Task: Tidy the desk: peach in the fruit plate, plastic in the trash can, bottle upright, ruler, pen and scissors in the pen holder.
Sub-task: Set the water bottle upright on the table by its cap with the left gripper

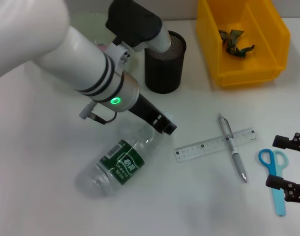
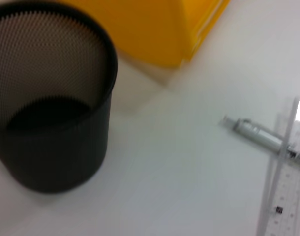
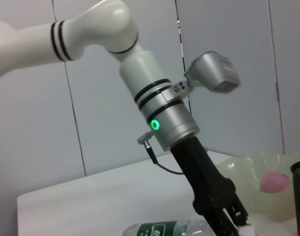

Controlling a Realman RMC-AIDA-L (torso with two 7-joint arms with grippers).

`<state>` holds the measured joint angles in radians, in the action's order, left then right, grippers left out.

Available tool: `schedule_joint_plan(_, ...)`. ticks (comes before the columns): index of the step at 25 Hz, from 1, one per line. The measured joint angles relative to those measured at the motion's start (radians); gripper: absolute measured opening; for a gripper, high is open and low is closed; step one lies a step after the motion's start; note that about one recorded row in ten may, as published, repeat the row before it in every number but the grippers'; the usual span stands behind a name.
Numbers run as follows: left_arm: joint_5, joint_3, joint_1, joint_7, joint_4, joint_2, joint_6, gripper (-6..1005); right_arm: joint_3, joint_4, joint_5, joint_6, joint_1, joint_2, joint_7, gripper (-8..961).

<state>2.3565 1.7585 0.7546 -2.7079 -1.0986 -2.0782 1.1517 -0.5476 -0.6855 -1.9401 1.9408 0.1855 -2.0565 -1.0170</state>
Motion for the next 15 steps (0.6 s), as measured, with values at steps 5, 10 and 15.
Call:
schedule_joint_plan(5, -0.013, -0.029, -0.126, 0.090, -0.165, 0.002, -0.015, 451, 0.008, 0.000, -0.001, 0.003, 0.000, -0.001, 0.000, 853)
schedule_joint_plan(10, -0.118, -0.089, -0.229, 0.202, -0.253, 0.004, -0.040, 449, 0.012, 0.000, 0.001, 0.009, 0.005, -0.005, -0.006, 853)
schedule_joint_plan(15, -0.270, -0.169, -0.328, 0.370, -0.282, 0.006, -0.064, 448, 0.015, 0.000, 0.004, 0.020, 0.010, -0.007, -0.014, 853)
